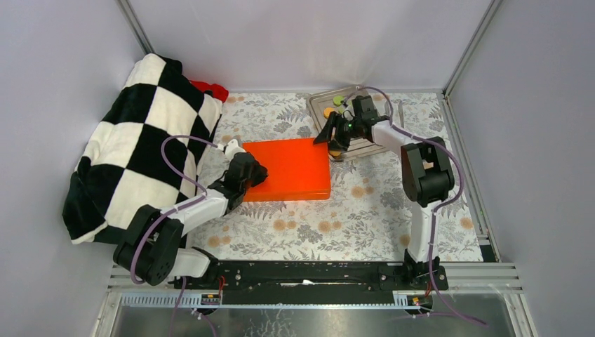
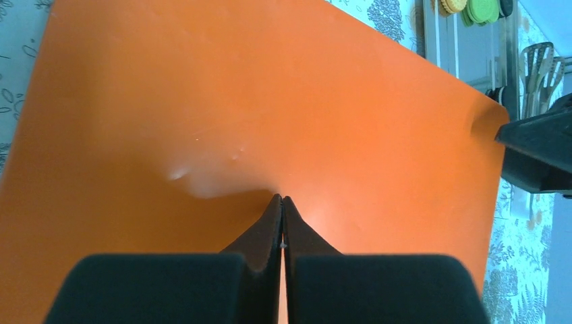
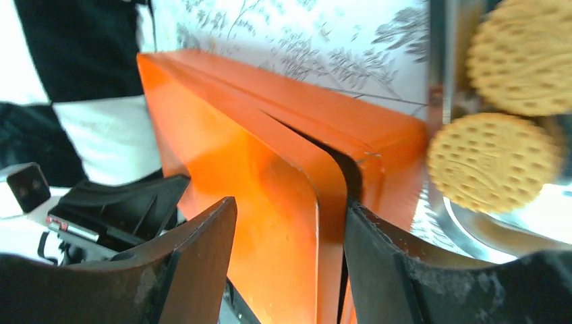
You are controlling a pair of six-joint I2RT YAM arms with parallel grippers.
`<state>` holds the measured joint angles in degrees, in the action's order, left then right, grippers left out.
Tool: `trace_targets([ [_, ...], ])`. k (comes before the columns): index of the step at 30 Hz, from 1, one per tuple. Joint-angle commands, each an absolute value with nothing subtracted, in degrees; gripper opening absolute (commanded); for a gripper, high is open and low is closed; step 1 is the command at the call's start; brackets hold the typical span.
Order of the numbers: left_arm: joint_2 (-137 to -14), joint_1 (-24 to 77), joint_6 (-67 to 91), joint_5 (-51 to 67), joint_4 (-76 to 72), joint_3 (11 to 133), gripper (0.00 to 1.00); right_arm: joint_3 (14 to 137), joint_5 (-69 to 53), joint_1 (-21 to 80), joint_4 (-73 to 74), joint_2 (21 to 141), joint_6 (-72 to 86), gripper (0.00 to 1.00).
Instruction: Pack the cookies
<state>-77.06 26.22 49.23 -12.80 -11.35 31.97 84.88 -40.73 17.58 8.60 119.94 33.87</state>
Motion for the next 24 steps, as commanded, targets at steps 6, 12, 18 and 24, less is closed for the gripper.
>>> trace_targets([
  [6, -83.39, 26.98, 48.61, -7.49, -9.78, 30.07, 0.0, 84.02, -17.21, 16.35, 15.57, 106.42, 32.37, 0.64],
  [12, -80.06, 26.98, 48.73, -8.25, -2.1, 37.87, 0.0, 82.15, -10.84, 16.3, 20.86, 105.32, 29.49, 0.29],
  [18, -72.23, 22.34, 52.99, -25.07, 28.62, 51.76, 0.0, 77.64, -9.71, 16.51, 20.97, 106.07, 28.81, 0.0],
  [24, -68.77, 12.51, 63.61, -29.83, 38.48, 43.73, 0.0, 75.39, -9.07, 16.73, 21.85, 107.1, 27.3, 0.0],
])
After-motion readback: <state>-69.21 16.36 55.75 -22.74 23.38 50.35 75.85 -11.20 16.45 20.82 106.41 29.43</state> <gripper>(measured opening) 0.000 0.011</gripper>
